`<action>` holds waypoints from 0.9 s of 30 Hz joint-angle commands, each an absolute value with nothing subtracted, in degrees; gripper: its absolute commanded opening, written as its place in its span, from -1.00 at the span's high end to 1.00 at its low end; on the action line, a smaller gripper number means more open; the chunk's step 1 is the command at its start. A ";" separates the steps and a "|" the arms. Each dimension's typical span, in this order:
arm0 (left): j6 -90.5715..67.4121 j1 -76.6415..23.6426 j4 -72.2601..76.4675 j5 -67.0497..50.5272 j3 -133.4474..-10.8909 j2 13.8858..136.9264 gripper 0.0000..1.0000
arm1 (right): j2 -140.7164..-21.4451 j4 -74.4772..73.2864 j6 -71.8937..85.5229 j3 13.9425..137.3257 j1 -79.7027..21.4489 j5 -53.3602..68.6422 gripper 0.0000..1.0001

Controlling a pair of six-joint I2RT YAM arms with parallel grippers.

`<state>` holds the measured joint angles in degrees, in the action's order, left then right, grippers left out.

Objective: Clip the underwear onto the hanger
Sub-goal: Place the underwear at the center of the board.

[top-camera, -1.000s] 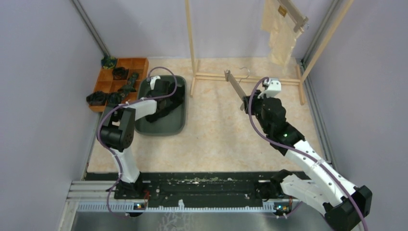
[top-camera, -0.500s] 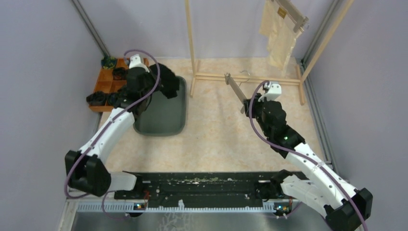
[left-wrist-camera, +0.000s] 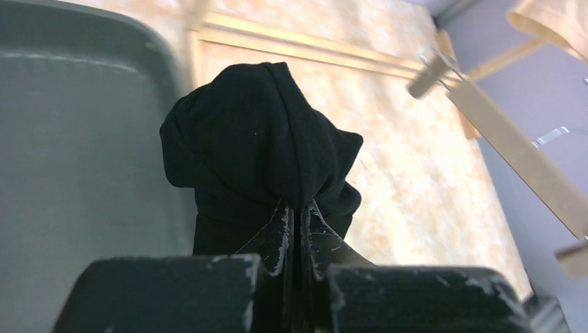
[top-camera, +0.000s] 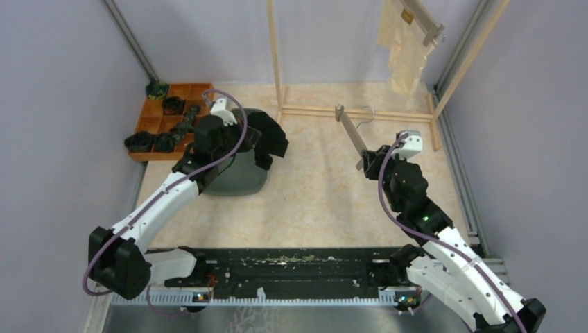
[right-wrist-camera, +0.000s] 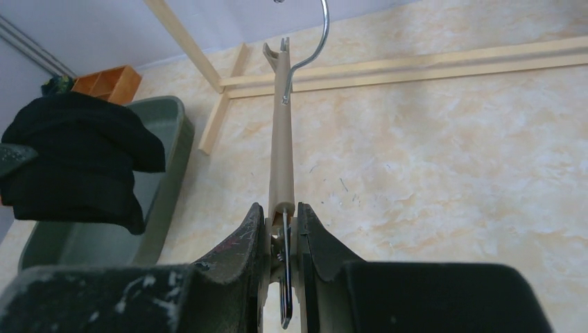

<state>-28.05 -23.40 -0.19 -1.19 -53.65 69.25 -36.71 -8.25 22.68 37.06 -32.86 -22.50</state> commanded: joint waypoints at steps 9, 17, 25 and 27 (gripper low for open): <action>-33.01 -37.29 10.99 1.62 -55.99 78.32 1.00 | -32.37 -6.56 27.51 33.45 -33.38 -28.33 1.00; -43.15 -38.03 18.87 2.60 -51.14 83.33 1.00 | -30.28 -5.51 29.09 29.46 -33.31 -30.90 1.00; -56.38 -43.92 -0.76 19.74 -63.74 90.21 1.00 | -29.42 -5.93 29.46 28.35 -33.31 -32.49 1.00; -59.62 -44.46 -8.26 21.69 -69.60 93.11 1.00 | -28.83 -6.17 29.52 28.14 -33.31 -32.89 1.00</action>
<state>-50.74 -42.65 4.89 12.21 -59.00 89.89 -30.59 -9.39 28.71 28.40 -32.88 -30.55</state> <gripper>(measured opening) 0.019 0.153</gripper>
